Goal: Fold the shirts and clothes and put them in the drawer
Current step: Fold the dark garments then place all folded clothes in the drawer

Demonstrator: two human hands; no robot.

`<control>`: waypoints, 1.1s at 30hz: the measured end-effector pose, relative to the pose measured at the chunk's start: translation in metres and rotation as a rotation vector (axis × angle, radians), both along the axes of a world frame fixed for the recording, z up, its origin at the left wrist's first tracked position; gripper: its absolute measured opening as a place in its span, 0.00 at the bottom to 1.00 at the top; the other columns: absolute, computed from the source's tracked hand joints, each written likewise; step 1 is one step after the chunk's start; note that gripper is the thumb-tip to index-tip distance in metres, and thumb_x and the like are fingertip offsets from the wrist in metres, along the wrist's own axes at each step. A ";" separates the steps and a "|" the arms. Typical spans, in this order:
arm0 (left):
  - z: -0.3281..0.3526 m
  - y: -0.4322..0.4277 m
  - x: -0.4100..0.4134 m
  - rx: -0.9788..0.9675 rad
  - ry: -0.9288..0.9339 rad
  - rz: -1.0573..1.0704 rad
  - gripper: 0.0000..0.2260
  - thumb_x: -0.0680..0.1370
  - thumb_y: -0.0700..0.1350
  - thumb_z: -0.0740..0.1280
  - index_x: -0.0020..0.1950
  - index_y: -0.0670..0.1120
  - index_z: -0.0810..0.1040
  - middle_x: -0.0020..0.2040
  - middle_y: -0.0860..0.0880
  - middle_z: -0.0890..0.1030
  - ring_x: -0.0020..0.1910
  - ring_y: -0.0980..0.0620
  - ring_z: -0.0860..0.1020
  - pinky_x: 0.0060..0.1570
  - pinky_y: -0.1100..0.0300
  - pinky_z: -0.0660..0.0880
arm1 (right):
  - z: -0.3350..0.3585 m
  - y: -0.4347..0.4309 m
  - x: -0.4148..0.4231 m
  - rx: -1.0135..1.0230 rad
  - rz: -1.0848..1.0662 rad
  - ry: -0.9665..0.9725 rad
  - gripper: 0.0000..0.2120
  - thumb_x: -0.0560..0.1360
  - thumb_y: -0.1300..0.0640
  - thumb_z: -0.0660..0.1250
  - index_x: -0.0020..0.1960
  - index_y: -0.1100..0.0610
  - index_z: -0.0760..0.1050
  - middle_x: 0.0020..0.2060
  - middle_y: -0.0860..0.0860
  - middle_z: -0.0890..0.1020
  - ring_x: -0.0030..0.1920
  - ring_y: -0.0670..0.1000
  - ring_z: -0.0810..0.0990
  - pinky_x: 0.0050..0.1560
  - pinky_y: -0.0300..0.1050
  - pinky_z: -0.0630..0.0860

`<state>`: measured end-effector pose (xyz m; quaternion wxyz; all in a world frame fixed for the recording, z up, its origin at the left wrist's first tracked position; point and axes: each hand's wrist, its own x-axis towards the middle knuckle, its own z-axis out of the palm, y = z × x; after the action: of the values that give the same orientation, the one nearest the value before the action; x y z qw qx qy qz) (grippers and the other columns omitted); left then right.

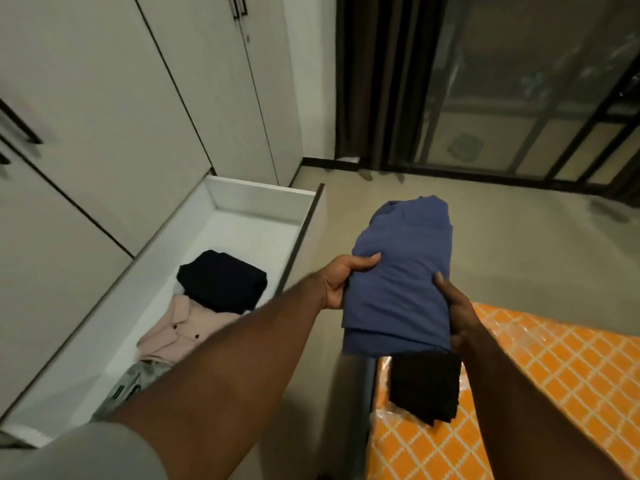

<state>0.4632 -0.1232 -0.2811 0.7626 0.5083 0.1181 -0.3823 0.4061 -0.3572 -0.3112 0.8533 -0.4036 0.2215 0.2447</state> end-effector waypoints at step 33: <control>0.077 0.243 -0.099 0.147 -0.308 0.379 0.33 0.73 0.45 0.77 0.75 0.58 0.69 0.68 0.46 0.76 0.64 0.42 0.78 0.64 0.41 0.77 | 0.130 0.248 -0.009 -0.268 0.148 -0.313 0.19 0.83 0.50 0.65 0.72 0.51 0.68 0.64 0.58 0.79 0.61 0.61 0.81 0.47 0.55 0.82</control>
<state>0.3644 0.1197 -0.2044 0.7906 0.5833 0.1215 -0.1410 0.3975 -0.1097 -0.1808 0.7956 -0.5617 0.0867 0.2097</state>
